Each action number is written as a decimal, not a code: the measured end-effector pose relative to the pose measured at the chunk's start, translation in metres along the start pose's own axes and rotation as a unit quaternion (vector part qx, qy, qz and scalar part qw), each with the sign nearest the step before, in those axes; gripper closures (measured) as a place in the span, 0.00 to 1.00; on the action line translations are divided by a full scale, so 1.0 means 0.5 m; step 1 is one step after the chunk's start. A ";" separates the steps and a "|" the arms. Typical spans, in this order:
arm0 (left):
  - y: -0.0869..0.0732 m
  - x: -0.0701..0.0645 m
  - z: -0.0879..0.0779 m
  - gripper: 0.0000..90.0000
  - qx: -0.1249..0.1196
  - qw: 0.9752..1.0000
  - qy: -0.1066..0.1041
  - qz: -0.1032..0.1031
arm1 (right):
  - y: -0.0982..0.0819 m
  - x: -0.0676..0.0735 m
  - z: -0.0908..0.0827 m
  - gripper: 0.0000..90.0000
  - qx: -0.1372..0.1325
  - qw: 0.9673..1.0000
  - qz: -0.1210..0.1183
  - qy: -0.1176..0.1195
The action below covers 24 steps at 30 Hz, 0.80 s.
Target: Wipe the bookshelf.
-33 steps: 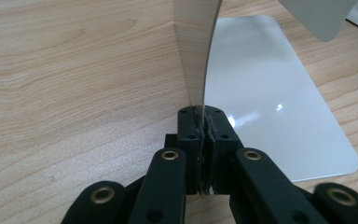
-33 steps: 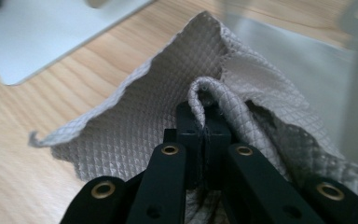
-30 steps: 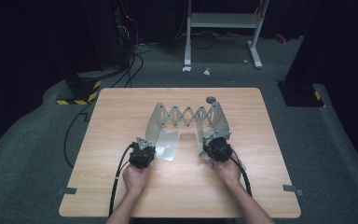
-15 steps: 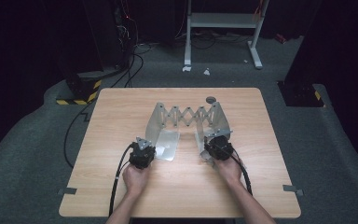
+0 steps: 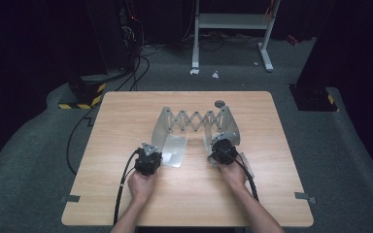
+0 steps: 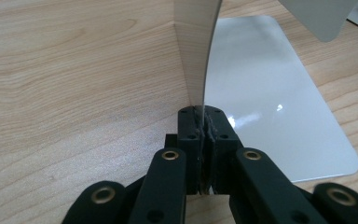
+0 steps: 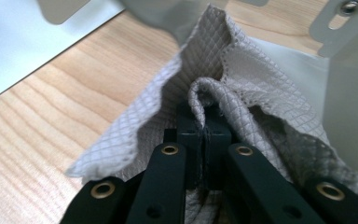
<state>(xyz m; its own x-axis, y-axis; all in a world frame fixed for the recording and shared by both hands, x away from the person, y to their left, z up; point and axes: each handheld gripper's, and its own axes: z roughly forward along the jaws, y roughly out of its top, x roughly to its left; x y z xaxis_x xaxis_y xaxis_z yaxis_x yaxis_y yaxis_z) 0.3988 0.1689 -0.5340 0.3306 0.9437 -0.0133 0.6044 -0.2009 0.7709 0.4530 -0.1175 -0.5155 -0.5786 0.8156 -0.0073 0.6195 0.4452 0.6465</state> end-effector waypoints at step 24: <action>0.000 0.000 0.000 0.95 -0.001 1.000 0.000 -0.002 | -0.007 -0.017 -0.011 0.98 0.011 1.000 0.008 -0.003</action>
<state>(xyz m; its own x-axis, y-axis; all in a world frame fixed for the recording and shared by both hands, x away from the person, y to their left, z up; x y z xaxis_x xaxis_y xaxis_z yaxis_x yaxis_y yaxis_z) 0.3989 0.1688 -0.5341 0.3288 0.9442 -0.0172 0.6047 -0.1965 0.7718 0.4527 -0.1281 -0.5133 -0.5653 0.8249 -0.0004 0.6407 0.4393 0.6297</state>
